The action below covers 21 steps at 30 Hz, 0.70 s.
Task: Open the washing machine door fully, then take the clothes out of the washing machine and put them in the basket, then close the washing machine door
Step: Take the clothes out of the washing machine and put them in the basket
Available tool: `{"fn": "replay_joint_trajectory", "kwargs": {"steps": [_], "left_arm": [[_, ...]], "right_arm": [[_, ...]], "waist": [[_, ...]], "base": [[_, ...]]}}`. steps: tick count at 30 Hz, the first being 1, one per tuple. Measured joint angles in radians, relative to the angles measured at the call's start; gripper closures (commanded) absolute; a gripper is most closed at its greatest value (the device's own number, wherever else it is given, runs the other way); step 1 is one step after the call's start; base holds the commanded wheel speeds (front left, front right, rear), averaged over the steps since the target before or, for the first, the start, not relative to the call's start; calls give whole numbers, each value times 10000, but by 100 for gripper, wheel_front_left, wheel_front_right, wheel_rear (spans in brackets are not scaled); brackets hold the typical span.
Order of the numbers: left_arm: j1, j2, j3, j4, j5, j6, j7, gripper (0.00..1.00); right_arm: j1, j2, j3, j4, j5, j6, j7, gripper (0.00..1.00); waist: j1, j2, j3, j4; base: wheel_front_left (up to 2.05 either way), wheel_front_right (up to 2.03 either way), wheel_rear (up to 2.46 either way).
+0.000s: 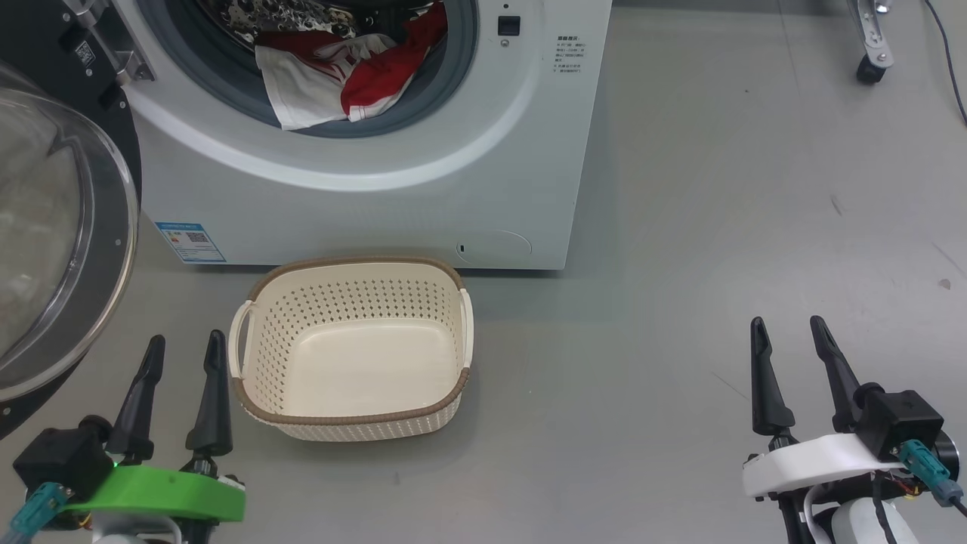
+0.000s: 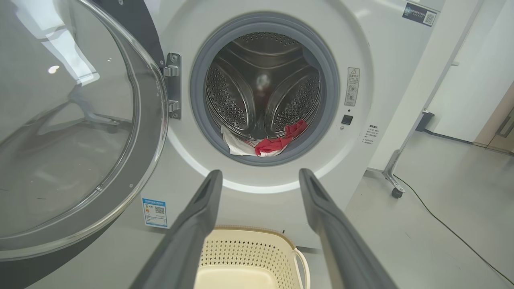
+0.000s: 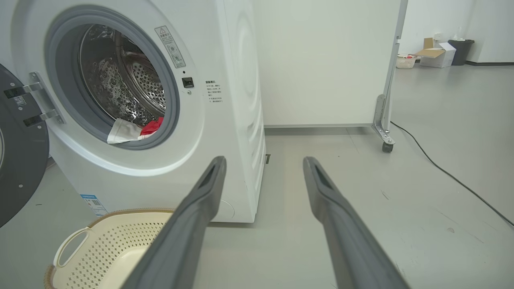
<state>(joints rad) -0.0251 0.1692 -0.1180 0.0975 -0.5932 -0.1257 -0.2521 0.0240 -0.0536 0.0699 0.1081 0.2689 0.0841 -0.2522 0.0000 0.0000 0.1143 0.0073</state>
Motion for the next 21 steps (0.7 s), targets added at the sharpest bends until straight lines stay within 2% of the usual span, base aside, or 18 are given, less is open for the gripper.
{"fn": "replay_joint_trajectory", "kwargs": {"steps": [10,21], "left_arm": [[0,84,19,-44,-25,-2,0,0],[0,148,15,-48,-40,-2,0,0]], "right_arm": [[-1,44,-2,21,2,0,0,0],[-2,50,-2,75,6,0,0,0]], "waist": [[0,0,23,-8],[0,0,6,5]], "base": [[55,-55,0],[98,-98,0]]}}
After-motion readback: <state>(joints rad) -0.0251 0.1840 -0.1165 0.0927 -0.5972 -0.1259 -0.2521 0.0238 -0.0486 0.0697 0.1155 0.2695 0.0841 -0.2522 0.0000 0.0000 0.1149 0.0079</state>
